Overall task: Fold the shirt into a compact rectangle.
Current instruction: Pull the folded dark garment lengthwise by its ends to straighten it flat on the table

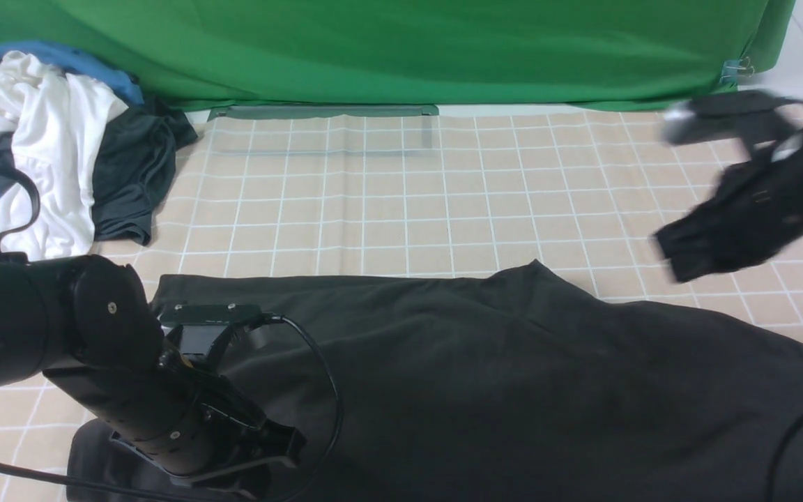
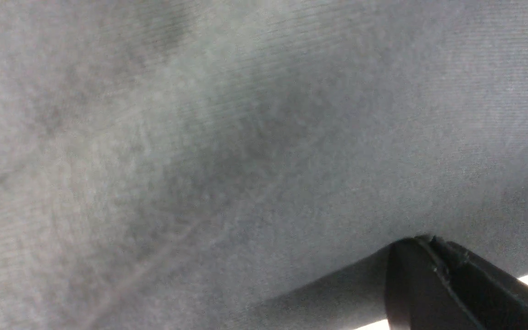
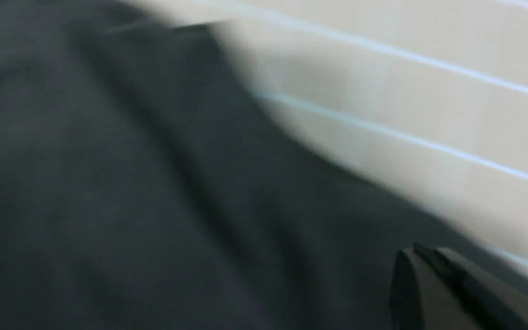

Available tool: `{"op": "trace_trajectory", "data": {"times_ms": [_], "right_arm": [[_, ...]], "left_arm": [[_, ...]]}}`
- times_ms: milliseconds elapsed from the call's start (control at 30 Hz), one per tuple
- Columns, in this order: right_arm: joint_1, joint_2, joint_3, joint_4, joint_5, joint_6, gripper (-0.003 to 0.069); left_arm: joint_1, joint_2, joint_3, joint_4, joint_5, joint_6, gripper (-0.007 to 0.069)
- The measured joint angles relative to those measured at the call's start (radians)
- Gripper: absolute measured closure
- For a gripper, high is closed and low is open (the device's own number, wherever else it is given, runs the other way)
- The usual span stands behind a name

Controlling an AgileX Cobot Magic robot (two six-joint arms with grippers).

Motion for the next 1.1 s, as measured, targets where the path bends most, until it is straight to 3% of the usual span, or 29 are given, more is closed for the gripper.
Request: {"op": "trace_trajectory", "data": {"times_ms": [200, 467, 600, 833, 933, 1067, 1100], "right_arm": [[0.077, 0.157, 0.000, 0.023, -0.081, -0.026, 0.0622], [0.028, 0.216, -0.004, -0.125, -0.269, 0.113, 0.0622], [-0.011, 0.201, -0.036, -0.145, -0.216, 0.131, 0.0622], [-0.054, -0.042, -0.077, -0.162, -0.046, 0.128, 0.0622], [-0.051, -0.098, -0.079, -0.107, -0.031, 0.098, 0.0622], [0.013, -0.083, -0.079, 0.134, 0.046, -0.078, 0.0622], [0.018, -0.078, -0.079, 0.140, 0.046, -0.078, 0.0622]], "left_arm": [[0.000, 0.000, 0.000, 0.001, 0.000, 0.000, 0.0606], [0.000, 0.000, 0.000, 0.001, 0.022, -0.001, 0.0606], [0.000, 0.000, -0.007, 0.001, 0.031, -0.001, 0.0606], [0.000, -0.061, -0.113, 0.028, 0.071, -0.004, 0.0606], [0.000, -0.113, -0.140, 0.035, 0.075, -0.004, 0.0606], [0.000, -0.197, -0.149, 0.105, 0.087, -0.052, 0.0606], [0.000, -0.198, -0.149, 0.105, 0.087, -0.055, 0.0606]]}}
